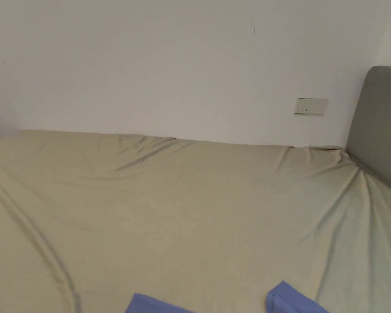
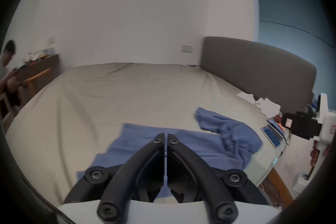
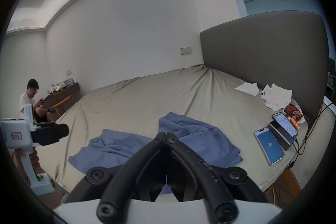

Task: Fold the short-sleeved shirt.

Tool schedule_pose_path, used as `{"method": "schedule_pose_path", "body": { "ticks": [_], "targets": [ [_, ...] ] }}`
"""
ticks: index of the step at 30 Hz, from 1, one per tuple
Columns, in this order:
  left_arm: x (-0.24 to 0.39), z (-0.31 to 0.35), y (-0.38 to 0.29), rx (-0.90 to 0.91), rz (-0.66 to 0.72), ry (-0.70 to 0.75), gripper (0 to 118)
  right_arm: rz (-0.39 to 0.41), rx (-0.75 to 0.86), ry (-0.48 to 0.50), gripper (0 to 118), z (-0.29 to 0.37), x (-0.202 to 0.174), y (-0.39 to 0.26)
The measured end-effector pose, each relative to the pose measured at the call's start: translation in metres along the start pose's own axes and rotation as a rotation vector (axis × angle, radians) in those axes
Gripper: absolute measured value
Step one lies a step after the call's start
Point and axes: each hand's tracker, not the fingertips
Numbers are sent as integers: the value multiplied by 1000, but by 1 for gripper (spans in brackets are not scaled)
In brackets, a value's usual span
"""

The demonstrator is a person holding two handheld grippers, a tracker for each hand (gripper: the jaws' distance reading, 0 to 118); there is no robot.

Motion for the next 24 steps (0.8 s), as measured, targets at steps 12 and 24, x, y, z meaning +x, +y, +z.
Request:
{"method": "schedule_pose_path", "body": {
  "ticks": [12,24],
  "targets": [
    [-61,25,-37,-117,271,109,0,43,-35,50,2,6,-19,-7],
    [-86,-147,34,-112,111,38,1,-6,-123,-42,2,-38,5,-11]
  ]
}}
